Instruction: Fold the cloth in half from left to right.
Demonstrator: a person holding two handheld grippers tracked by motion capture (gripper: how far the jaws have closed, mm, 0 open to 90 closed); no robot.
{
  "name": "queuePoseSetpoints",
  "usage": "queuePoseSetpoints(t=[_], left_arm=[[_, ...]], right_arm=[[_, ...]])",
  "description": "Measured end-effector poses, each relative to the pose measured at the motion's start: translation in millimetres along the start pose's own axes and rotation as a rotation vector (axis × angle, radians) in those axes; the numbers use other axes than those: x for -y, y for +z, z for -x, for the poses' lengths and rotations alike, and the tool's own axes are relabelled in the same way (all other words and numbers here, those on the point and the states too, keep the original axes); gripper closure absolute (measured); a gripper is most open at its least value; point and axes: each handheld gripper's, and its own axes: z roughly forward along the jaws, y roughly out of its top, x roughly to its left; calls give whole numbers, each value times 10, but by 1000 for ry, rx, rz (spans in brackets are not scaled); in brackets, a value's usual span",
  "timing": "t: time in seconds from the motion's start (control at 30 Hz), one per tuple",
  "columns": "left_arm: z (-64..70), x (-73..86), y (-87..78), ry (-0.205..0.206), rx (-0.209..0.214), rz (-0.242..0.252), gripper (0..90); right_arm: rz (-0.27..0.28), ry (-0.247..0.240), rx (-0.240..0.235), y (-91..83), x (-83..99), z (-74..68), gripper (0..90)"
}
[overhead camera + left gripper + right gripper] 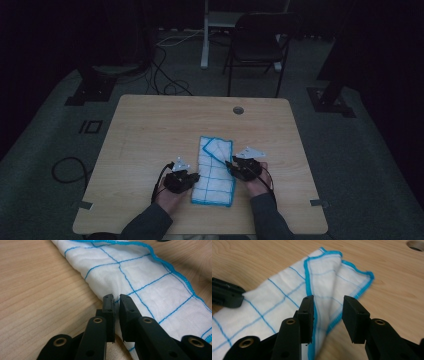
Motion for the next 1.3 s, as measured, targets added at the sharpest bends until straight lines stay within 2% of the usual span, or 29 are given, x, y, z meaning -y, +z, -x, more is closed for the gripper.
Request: queuePoseSetpoints(t=[0.13, 0.23, 0.43, 0.5, 0.57, 0.63, 0.8, 1.07, 1.13, 1.2, 1.3], left_arm=[[10, -28, -18, 11, -1, 33, 791], [26, -66, 22, 25, -10, 39, 762], [72, -140, 160, 52, -75, 24, 713], [67, -147, 198, 53, -96, 7, 758], [47, -143, 226, 38, -92, 1, 843], [34, -138, 230, 24, -85, 5, 881], [16, -140, 186, 4, -68, 20, 894], [-29, -107, 152, -42, -48, 42, 894], [-38, -101, 149, -51, -45, 43, 894], [-52, -88, 125, -58, -46, 50, 894], [-64, -78, 110, -62, -45, 50, 894]], right_arm=[[2, -19, -23, 157, -83, -63, 622], [-1, -43, -38, 283, -149, -118, 622], [-30, -96, -36, 535, -278, -197, 606], [-60, -127, -23, 643, -311, -217, 599], [-83, -147, -5, 713, -325, -215, 612], [-87, -151, 10, 734, -340, -198, 675], [-71, -114, 41, 682, -377, -87, 836], [-53, 21, 49, 613, -327, 246, 843], [-52, 29, 53, 609, -319, 274, 843], [-55, 68, 63, 594, -278, 388, 842], [-66, 81, 75, 598, -248, 451, 844]])
